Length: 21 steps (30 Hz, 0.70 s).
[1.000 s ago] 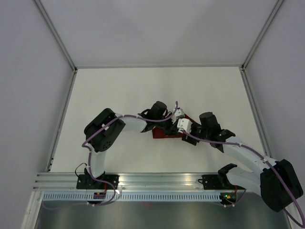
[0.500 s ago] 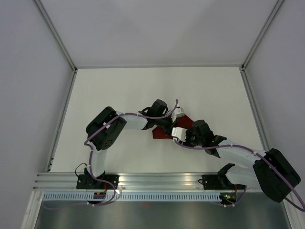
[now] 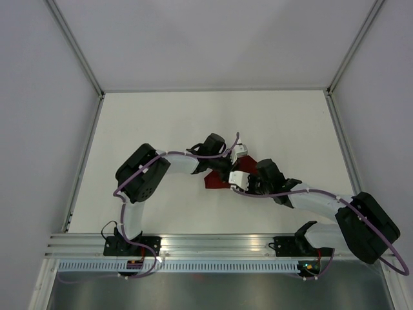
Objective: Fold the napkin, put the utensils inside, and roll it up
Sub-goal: Roll the napkin with the utensil
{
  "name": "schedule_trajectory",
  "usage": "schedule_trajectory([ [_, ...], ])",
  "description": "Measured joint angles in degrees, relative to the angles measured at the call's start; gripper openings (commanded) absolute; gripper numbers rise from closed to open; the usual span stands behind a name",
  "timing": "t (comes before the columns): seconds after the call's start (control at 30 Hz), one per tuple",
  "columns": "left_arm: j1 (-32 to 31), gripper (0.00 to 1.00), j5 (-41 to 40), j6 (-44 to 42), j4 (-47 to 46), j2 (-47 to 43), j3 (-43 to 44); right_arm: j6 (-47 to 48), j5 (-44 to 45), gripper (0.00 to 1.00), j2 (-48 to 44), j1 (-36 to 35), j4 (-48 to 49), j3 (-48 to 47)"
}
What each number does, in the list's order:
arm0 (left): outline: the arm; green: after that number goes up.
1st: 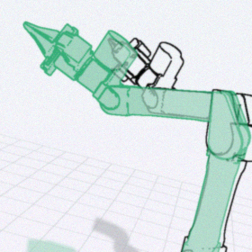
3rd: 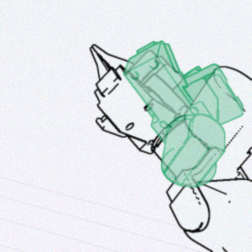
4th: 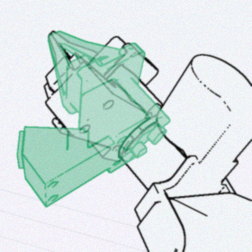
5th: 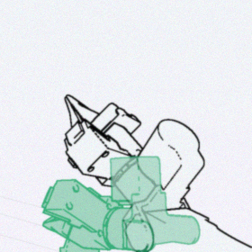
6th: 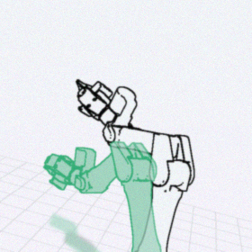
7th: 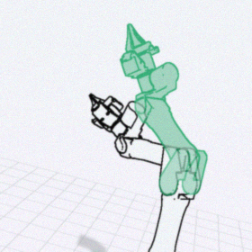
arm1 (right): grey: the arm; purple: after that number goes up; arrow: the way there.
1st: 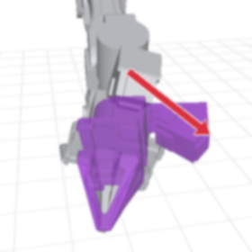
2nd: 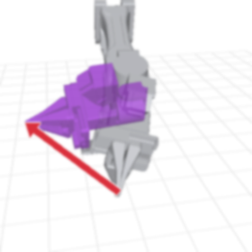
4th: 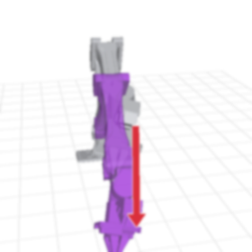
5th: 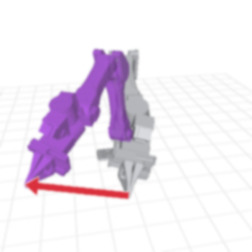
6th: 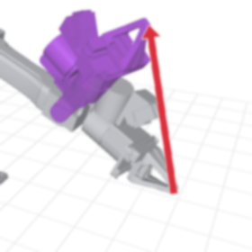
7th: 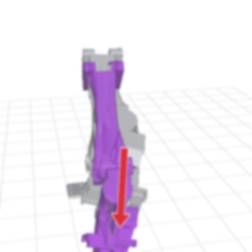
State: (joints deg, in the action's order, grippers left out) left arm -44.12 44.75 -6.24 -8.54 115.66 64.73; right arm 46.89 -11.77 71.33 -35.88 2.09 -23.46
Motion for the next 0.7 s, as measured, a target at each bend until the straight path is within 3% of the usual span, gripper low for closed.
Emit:
schedule_trajectory([
  [0.13, 0.4, 0.16, -0.5, 0.3, 1.3, -0.5, 0.0, 0.1, -1.3, 0.13, 2.0, 0.1, -3.7, -3.2],
  [0.23, 0.5, 0.22, -1.8, 0.8, 2.6, -1.4, -0.2, 0.0, -2.2, 0.12, 3.1, 0.1, -6.0, -5.1],
  [0.27, 0.5, 0.78, -2.3, 1.0, 2.9, -1.7, -0.3, -0.1, -2.4, 0.12, 3.5, 0.1, -6.7, -5.7],
  [0.3, 0.6, 0.82, -2.6, 1.0, 3.0, -1.9, -0.4, -0.1, -2.6, 0.12, 3.9, 0.1, -7.1, -6.2],
  [0.7, 3.0, 0.82, -12.1, 3.7, 3.0, -6.6, -4.3, -0.1, -3.3, 0.09, 6.1, 0.2, -9.6, -8.7],
])
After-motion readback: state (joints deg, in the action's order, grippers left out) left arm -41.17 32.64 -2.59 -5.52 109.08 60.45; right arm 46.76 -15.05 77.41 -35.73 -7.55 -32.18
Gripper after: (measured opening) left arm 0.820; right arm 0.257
